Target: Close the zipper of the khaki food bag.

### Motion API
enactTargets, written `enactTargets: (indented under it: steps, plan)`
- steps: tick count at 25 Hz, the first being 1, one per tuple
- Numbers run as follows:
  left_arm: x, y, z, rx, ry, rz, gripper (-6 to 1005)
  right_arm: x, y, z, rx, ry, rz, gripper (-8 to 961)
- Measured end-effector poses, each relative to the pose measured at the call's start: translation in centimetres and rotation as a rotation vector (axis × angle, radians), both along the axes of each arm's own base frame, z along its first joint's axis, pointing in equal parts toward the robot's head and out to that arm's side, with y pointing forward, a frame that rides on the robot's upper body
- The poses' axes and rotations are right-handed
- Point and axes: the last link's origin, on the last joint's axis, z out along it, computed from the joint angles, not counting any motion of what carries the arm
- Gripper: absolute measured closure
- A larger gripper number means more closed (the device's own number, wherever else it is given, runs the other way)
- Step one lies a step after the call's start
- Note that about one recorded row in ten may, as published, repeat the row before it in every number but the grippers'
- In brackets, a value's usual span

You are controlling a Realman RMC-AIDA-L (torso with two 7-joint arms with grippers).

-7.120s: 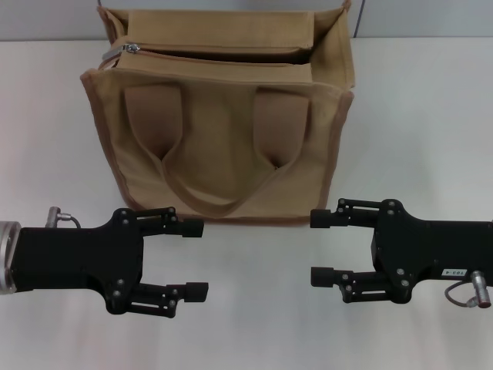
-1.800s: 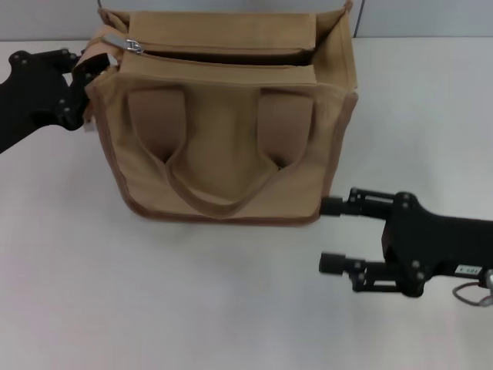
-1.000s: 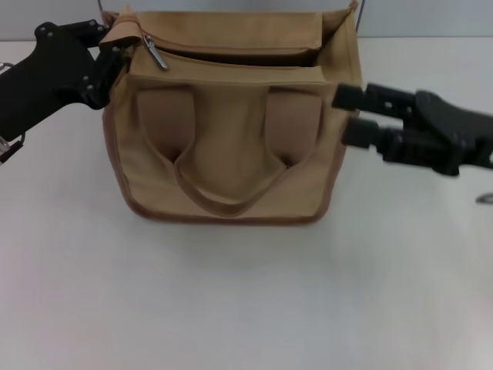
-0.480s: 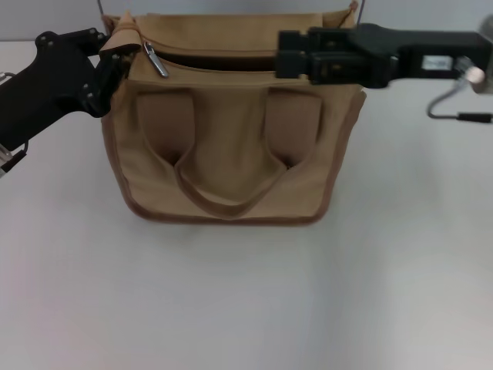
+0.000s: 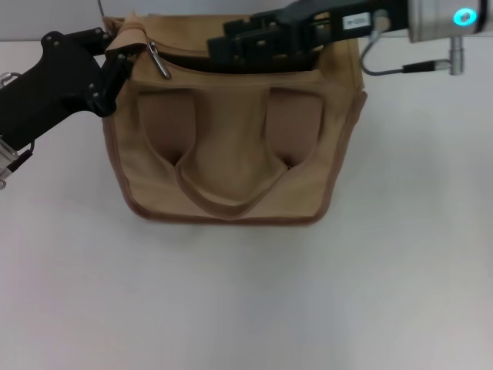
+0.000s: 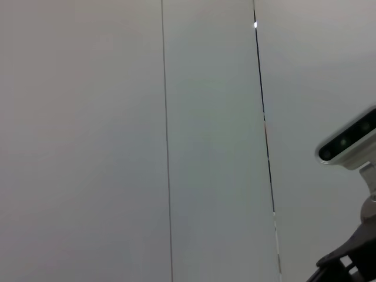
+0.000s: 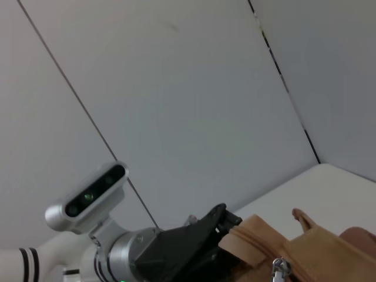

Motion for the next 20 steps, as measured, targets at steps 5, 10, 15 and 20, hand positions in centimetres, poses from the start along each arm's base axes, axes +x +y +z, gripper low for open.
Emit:
enactTargets:
  steps: [5,10,15,20]
  plan:
    - [0.0,0.1,0.1,0.008,-0.006,0.002,962,-2.0,0.1,-2.0,-0.023,-0.075,0.041,226]
    - [0.0,0.1,0.2,0.013,-0.009,0.002,960,-2.7,0.0,-3.5,-0.017,-0.118,0.058,238]
    - [0.0,0.1,0.2,0.012,-0.009,0.001,958,-3.0,0.3,-3.6,0.005,-0.118,0.054,250]
    - [0.1,0.1,0.1,0.009,-0.009,-0.001,956,-3.2,0.4,-4.0,0.021,-0.111,0.046,462]
